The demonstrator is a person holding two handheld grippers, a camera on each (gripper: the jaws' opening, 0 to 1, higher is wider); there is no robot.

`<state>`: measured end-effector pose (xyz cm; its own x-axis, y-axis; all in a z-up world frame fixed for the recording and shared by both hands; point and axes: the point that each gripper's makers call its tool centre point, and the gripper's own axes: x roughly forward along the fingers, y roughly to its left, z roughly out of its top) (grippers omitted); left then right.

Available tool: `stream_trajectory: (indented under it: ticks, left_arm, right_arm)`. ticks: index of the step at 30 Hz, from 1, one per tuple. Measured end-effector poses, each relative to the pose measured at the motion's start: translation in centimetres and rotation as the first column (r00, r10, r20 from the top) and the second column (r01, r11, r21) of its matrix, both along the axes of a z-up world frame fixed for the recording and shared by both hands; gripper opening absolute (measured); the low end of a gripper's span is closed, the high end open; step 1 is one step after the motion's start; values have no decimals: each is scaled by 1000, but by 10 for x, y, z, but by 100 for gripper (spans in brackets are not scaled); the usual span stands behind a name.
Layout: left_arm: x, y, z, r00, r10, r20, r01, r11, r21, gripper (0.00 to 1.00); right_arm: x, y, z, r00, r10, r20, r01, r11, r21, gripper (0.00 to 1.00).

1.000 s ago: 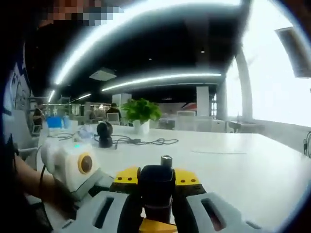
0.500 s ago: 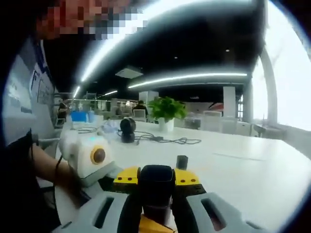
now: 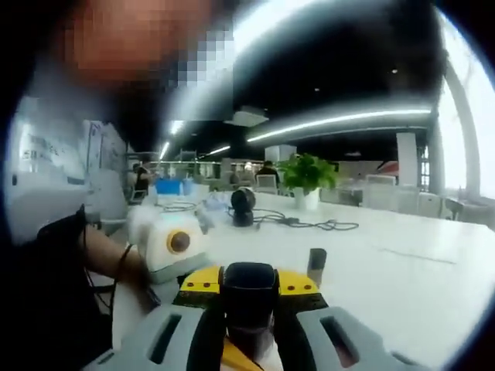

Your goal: Pick up cosmetic bottle twist off cap place on table pick up cap screw tight cap place on table

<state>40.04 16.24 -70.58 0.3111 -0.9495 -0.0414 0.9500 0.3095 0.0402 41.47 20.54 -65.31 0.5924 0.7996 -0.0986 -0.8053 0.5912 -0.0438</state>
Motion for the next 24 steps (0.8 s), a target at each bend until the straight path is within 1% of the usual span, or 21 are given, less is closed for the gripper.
stream_trajectory:
  ticks: [2, 3, 7, 10, 12, 16, 20, 24]
  left_arm:
    - [-1, -1, 0, 1000, -9, -1, 9, 1000, -1, 14]
    - [-2, -1, 0, 1000, -14, 1, 14, 1000, 0, 14]
    - [-2, -2, -1, 1000, -19, -11, 19, 1000, 0, 14]
    - [-2, -3, -1, 1000, -24, -15, 24, 1000, 1, 14]
    - [-3, -3, -1, 1000, -29, -12, 29, 1000, 2, 14]
    - [-6, -4, -1, 999, -45, -8, 45, 999, 2, 14]
    - [-7, -5, -1, 998, -56, -14, 56, 998, 2, 14]
    - [-9, -5, -1, 997, -69, -20, 69, 998, 3, 14]
  right_arm:
    - [-1, 0, 0, 1000, 29, -8, -29, 1000, -2, 17]
    - [-3, 1, 0, 998, 59, -4, -59, 998, -7, 17]
    - [-2, 2, -1, 993, 115, -28, -115, 993, 3, 17]
    - [-6, 5, 0, 984, 176, -26, -176, 984, 2, 17]
    - [-9, 6, 0, 978, 209, -12, -209, 978, -4, 17]
    - [-14, 8, 0, 960, 280, 3, -280, 960, -19, 17]
    - [-15, 8, 0, 943, 334, -2, -334, 943, -12, 17]
    - [-19, 9, 0, 918, 397, -13, -397, 918, -14, 17]
